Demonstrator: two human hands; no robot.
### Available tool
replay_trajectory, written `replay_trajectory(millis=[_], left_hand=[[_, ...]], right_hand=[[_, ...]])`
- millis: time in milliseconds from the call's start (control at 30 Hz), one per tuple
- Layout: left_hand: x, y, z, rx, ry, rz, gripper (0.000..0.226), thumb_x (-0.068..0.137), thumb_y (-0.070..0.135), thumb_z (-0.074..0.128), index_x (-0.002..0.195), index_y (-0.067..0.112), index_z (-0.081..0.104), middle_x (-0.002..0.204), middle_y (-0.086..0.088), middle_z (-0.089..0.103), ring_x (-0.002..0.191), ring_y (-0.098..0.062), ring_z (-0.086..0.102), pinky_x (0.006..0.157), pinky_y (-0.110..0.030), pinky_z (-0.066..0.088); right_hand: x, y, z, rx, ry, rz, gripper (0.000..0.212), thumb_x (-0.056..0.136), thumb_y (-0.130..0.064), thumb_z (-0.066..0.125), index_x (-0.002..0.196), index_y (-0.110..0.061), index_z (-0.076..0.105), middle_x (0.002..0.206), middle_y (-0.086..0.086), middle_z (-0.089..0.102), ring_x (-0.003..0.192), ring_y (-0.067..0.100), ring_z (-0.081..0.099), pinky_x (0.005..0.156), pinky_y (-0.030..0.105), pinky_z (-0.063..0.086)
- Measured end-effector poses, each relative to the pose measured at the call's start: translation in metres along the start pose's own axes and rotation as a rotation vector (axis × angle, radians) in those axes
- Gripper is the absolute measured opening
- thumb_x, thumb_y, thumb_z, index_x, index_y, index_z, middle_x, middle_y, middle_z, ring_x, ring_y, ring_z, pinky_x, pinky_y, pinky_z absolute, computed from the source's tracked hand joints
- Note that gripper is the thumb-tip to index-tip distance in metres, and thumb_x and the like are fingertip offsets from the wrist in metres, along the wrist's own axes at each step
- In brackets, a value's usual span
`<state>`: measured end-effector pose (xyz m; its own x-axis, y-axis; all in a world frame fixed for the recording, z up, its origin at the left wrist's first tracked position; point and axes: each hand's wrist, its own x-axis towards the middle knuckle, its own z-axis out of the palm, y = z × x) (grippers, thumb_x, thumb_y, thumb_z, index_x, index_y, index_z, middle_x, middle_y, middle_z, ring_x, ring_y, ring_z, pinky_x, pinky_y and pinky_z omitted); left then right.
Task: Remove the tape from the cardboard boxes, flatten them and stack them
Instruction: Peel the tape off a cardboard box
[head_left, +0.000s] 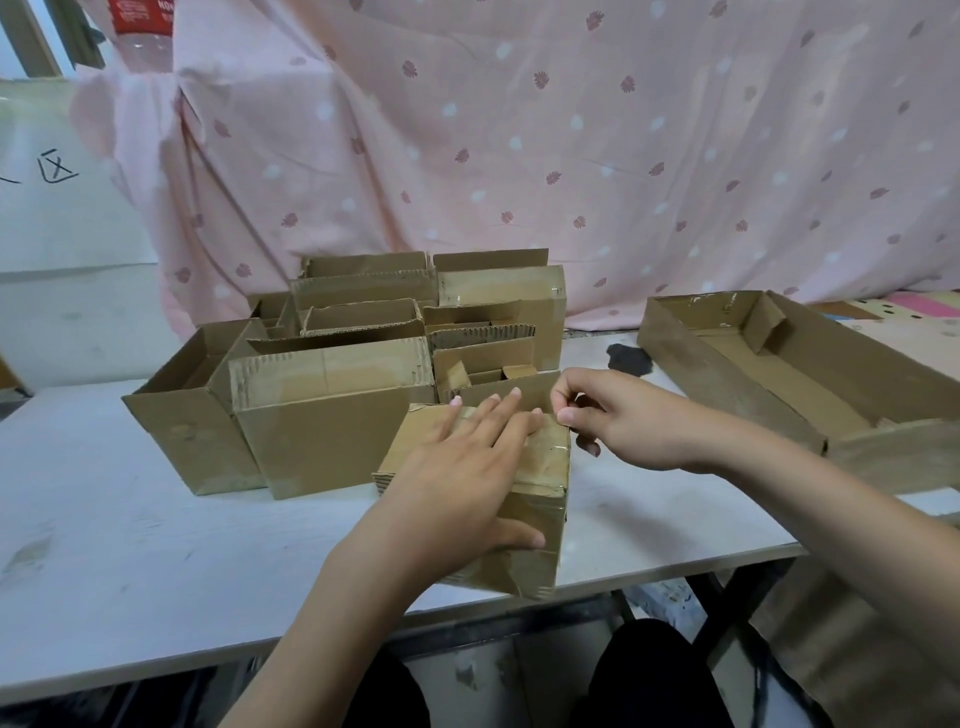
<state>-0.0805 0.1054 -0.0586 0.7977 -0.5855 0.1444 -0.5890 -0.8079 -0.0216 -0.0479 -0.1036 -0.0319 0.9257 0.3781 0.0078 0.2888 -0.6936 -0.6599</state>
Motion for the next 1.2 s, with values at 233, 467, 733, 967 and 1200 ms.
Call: replay_trajectory(millis=[233,467,733,967,1200], left_hand=[[0.0,0.001,-0.002,0.004,-0.017,0.006,0.103,0.084,0.071,0.054,0.158,0.025,-0.002,0.165,0.002,-0.016,0.151,-0.012,-0.016,0.123,-0.041,-0.007],[0.006,0.012,-0.006,-0.026,-0.067,-0.014,0.106,0.086,0.06,0.061,0.158,0.021,-0.007,0.166,0.003,-0.012,0.151,-0.012,-0.012,0.123,-0.036,-0.011],[0.0,0.01,-0.002,-0.039,-0.021,0.005,0.101,0.085,0.062,0.06,0.157,0.025,0.001,0.166,0.002,-0.01,0.152,-0.012,-0.009,0.123,-0.034,-0.008],[0.004,0.01,0.001,-0.057,0.001,0.012,0.099,0.085,0.063,0.06,0.157,0.029,0.002,0.166,0.004,-0.008,0.152,-0.011,-0.008,0.122,-0.032,-0.01],[0.004,0.01,0.001,-0.059,0.009,-0.001,0.097,0.086,0.064,0.058,0.158,0.029,0.003,0.166,0.005,-0.009,0.152,-0.01,-0.009,0.122,-0.03,-0.011]], right_hand=[[-0.008,0.014,0.006,0.099,0.104,-0.148,0.01,0.102,-0.018,0.055,0.094,-0.023,0.057,0.077,-0.006,0.061,0.067,0.015,0.059,0.072,0.036,0.047],[-0.005,0.006,-0.005,-0.049,0.23,-0.152,0.011,0.088,-0.021,0.076,0.081,-0.03,0.076,0.081,-0.004,0.069,0.06,0.016,0.065,0.071,0.038,0.058],[-0.006,0.017,0.006,0.142,0.175,-0.201,0.012,0.097,-0.006,0.06,0.087,-0.013,0.063,0.086,0.0,0.066,0.07,0.02,0.069,0.081,0.035,0.055],[-0.009,0.034,0.014,0.455,0.151,-0.223,0.01,0.1,0.001,0.053,0.092,-0.001,0.059,0.091,0.012,0.059,0.075,0.025,0.061,0.079,0.034,0.052],[-0.008,0.042,0.017,0.735,0.077,-0.238,0.011,0.098,-0.006,0.055,0.104,0.004,0.055,0.101,0.014,0.055,0.086,0.031,0.052,0.083,0.037,0.051]])
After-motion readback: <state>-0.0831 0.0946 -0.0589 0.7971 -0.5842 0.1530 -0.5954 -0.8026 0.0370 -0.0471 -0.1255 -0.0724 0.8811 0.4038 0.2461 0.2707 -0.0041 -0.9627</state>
